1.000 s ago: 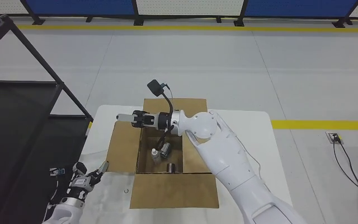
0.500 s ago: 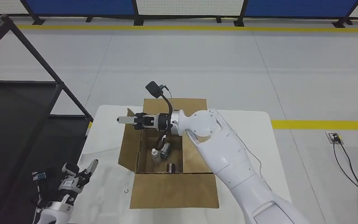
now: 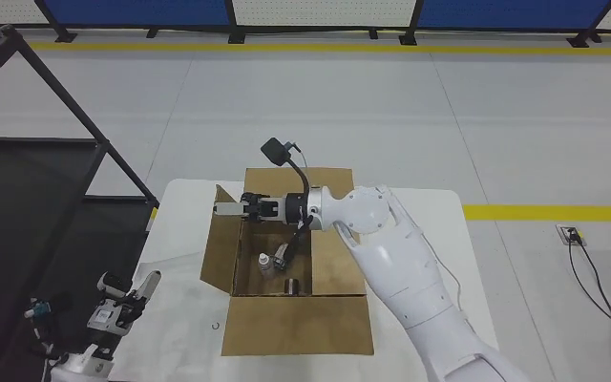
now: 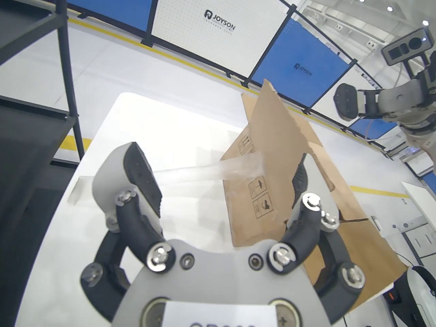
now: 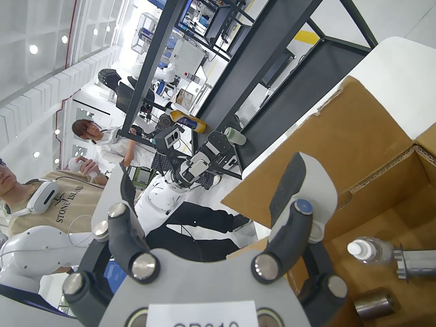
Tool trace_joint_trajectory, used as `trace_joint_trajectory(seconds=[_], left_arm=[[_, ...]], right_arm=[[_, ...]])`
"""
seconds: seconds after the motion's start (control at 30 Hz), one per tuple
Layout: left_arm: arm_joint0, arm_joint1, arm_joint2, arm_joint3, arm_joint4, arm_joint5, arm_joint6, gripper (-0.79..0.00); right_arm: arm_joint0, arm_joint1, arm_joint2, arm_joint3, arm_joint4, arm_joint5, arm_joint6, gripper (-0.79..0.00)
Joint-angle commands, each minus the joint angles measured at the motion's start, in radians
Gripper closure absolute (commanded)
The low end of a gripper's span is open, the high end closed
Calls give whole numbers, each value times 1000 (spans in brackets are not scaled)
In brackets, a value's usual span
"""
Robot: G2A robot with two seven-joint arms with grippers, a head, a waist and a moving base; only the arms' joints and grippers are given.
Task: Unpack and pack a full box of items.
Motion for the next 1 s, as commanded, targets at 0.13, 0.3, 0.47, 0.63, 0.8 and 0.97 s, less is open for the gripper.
trace_joint_trajectory(seconds=[0.13,0.3,0.47,0.63,0.8,0.97], left_arm=[[44,1,-10,-134,-50,-60,-50,-785],[47,4,17,-246,-62,-87,-120,-785],[-11,8,107,-319,-24,-52,-212,-785],[-92,7,236,-326,41,21,-270,-785],[-92,7,236,-326,41,21,-270,-785],[-92,7,236,-326,41,21,-270,-785]], right_arm=[[-119,42,73,-209,-40,12,64,-785],[-264,81,154,-442,-70,22,128,-785],[-398,114,234,-643,-112,49,160,-785],[-477,130,278,-742,-172,75,134,-785],[-477,130,278,-742,-172,75,134,-785],[-477,130,278,-742,-172,75,134,-785]])
